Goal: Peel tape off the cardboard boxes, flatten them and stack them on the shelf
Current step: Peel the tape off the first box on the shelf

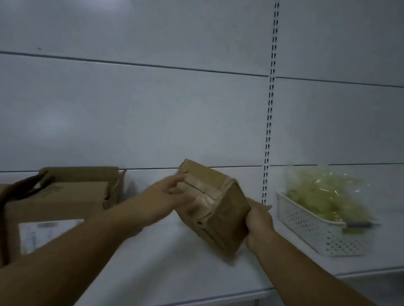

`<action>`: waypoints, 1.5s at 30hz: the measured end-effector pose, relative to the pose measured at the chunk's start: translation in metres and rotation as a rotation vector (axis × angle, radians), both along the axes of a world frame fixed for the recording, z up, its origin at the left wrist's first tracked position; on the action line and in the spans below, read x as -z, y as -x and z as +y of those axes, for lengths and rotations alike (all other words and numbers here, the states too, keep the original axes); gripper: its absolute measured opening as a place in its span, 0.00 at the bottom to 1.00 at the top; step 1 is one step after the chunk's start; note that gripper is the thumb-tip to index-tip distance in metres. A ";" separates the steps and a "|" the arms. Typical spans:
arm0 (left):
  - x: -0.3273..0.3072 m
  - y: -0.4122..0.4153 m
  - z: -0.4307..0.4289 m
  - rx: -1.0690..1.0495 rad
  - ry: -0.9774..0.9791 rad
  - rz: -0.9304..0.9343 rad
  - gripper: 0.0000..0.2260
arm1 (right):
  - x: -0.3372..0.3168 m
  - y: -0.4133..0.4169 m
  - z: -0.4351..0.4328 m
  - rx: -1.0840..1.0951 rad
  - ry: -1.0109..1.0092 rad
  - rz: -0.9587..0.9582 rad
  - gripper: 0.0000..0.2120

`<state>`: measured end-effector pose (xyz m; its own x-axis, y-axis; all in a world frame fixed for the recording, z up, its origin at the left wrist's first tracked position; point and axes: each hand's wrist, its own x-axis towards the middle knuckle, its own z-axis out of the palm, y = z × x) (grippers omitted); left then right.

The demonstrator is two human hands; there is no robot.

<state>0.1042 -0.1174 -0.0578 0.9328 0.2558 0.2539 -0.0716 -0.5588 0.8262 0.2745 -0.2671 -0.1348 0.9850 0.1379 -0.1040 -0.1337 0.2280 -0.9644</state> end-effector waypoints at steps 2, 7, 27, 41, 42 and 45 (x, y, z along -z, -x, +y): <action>0.020 -0.016 -0.017 0.100 -0.136 0.078 0.28 | 0.012 -0.001 0.000 -0.068 -0.003 0.070 0.17; 0.051 -0.039 -0.012 -0.051 -0.501 -0.041 0.34 | 0.026 0.007 -0.030 -0.591 0.521 0.075 0.25; 0.098 -0.073 -0.017 -0.159 -0.352 -0.253 0.35 | 0.043 -0.035 -0.023 -0.416 0.503 -1.268 0.36; 0.106 -0.074 -0.021 -0.225 -0.317 -0.299 0.39 | 0.063 -0.036 -0.016 -0.210 0.350 -1.408 0.35; 0.106 -0.073 -0.021 -0.221 -0.333 -0.279 0.40 | 0.063 -0.035 -0.016 -0.146 0.332 -1.481 0.31; 0.103 -0.071 -0.020 -0.224 -0.374 -0.231 0.42 | 0.063 -0.033 -0.014 0.041 0.333 -1.714 0.15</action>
<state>0.1753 -0.1377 -0.1607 0.7737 0.2958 0.5603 -0.0732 -0.8366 0.5428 0.3077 -0.2813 -0.1973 0.0033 0.3030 0.9530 0.9999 -0.0156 0.0015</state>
